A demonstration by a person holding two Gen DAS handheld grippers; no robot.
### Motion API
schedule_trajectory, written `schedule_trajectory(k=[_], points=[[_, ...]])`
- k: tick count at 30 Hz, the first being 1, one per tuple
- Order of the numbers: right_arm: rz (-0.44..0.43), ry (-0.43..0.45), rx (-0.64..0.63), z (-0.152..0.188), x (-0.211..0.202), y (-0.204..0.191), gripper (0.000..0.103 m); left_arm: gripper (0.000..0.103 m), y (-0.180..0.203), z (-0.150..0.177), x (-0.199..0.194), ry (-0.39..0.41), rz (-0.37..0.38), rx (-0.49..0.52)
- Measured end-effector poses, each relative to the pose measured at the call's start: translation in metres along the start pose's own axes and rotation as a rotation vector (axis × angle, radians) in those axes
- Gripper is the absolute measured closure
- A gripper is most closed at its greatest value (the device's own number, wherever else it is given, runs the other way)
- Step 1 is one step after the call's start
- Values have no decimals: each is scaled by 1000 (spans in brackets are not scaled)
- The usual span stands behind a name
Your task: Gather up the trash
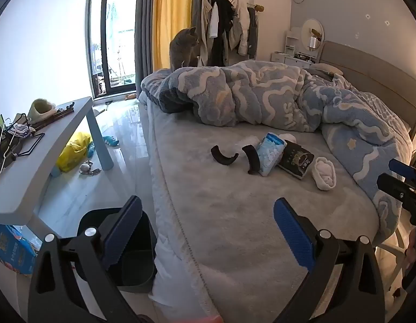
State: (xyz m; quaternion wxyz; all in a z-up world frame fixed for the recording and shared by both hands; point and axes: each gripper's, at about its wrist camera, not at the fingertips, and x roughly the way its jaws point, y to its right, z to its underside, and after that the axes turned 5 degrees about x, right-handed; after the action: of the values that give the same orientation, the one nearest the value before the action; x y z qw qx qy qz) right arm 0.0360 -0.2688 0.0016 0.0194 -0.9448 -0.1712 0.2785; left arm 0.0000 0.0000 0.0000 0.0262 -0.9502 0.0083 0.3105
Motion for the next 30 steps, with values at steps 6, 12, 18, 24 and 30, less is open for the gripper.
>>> schedule_trajectory(k=[6, 12, 18, 24, 30], points=[[-5, -3, 10, 0, 0, 1, 3, 3, 0, 0, 1, -9, 1, -1], [-9, -5, 4, 1, -1, 2, 3, 3, 0, 0, 0, -9, 7, -4], [-10, -5, 3, 0, 0, -1, 3, 3, -1, 0, -2, -6, 4, -1], [-9, -4, 1, -1, 0, -2, 3, 3, 1, -2, -3, -4, 4, -1], [-6, -4, -1, -2, 1, -2, 3, 3, 2, -2, -4, -5, 3, 1]])
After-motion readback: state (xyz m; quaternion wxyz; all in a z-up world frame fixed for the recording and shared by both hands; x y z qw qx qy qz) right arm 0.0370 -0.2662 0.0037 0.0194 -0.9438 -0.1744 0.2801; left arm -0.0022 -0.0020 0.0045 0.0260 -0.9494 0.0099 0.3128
